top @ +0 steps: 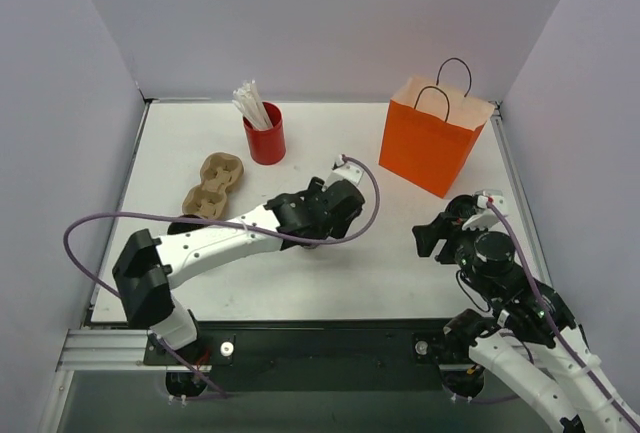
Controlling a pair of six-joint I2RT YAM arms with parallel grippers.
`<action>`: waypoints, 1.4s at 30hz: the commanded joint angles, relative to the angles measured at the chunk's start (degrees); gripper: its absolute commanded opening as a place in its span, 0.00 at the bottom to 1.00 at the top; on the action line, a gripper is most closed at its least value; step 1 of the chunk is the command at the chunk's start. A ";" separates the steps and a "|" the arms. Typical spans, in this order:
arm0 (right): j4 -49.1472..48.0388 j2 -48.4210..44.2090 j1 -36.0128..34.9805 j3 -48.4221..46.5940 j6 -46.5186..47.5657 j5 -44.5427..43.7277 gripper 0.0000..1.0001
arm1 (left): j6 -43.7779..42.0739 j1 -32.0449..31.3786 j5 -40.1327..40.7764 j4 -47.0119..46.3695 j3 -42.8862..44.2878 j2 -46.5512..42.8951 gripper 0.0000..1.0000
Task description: Pack the takeout coffee
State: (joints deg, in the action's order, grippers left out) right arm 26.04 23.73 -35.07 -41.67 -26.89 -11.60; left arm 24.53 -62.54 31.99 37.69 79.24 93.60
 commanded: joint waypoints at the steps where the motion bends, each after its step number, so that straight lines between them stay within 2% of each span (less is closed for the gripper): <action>1: 2.69 7.64 0.09 -4.29 3.16 -5.62 0.66 | -1.42 4.61 -6.05 0.02 0.57 -10.25 0.80; 5: 7.17 16.68 1.84 -8.33 5.18 -10.46 0.65 | -3.44 10.94 -18.50 -3.32 -7.24 -19.75 0.89; 6: 7.53 20.18 4.63 -8.95 5.45 -9.51 0.65 | -5.01 12.26 -20.02 -4.72 -10.91 -21.60 0.90; 9: 7.88 25.29 10.00 -10.71 5.97 -4.51 0.61 | -8.34 15.78 -19.17 -5.61 -15.50 -28.02 0.91; 12: 7.71 29.25 15.37 -11.68 6.68 -3.79 0.58 | -11.69 16.40 -16.53 -6.14 -20.52 -34.17 0.91; 18: 7.18 37.44 24.25 -13.44 8.44 -2.03 0.52 | -13.46 16.66 -15.20 -10.52 -29.22 -40.42 0.91; 21: 5.43 40.52 27.59 -13.44 8.52 1.22 0.47 | -13.99 16.66 -17.13 -10.80 -30.11 -41.57 0.91; 26: 3.14 44.91 29.97 -14.31 8.97 3.16 0.45 | -14.78 16.66 -15.65 -9.57 -31.34 -42.54 0.91; 42: -0.82 50.45 31.20 -14.05 10.81 3.68 0.31 | -15.22 16.66 -15.46 -10.01 -31.87 -43.68 0.91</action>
State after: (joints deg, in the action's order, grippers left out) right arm 26.13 73.32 -4.43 -53.91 -16.99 -7.42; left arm 9.98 -46.06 16.03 30.20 47.09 50.54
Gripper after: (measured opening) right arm 0.319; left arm 0.914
